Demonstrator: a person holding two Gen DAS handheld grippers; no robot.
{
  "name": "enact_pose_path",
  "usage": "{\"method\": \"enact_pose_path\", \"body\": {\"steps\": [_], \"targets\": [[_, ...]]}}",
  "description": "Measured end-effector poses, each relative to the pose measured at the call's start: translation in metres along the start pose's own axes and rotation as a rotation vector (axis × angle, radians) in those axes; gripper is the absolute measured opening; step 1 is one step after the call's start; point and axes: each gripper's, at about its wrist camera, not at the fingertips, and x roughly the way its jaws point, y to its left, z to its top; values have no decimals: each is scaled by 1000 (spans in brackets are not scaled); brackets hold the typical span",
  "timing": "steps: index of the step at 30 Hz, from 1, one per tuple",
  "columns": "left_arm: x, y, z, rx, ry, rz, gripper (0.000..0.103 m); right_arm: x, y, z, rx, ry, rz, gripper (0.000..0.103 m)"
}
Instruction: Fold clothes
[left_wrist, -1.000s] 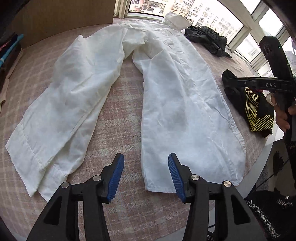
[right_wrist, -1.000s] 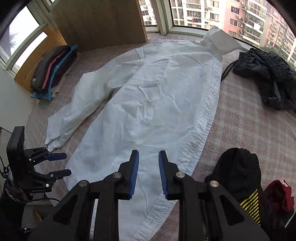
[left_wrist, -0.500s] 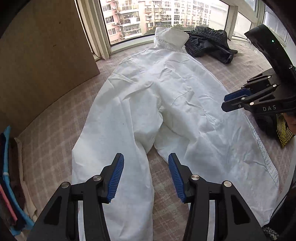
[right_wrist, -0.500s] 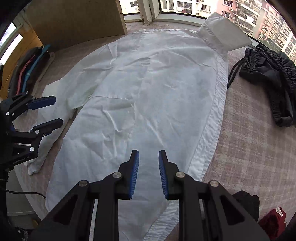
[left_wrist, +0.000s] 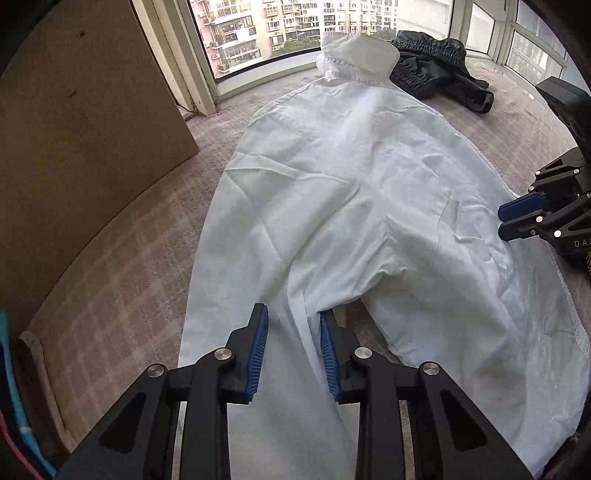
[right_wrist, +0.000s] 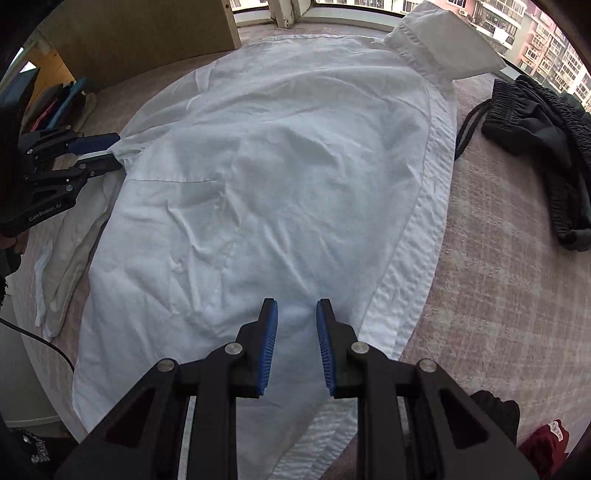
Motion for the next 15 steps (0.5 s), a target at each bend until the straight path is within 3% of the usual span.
{"method": "enact_pose_path", "body": {"steps": [4, 7, 12, 15], "targets": [[-1, 13, 0, -49, -9, 31, 41, 0, 0, -1, 4, 0, 1, 22], [-9, 15, -1, -33, -26, 69, 45, 0, 0, -1, -1, -1, -4, 22], [-13, 30, 10, -99, -52, 90, 51, -1, 5, -3, -17, -3, -27, 22], [-13, 26, 9, -94, -29, 76, 52, -2, 5, -4, -24, -7, -31, 22]]}}
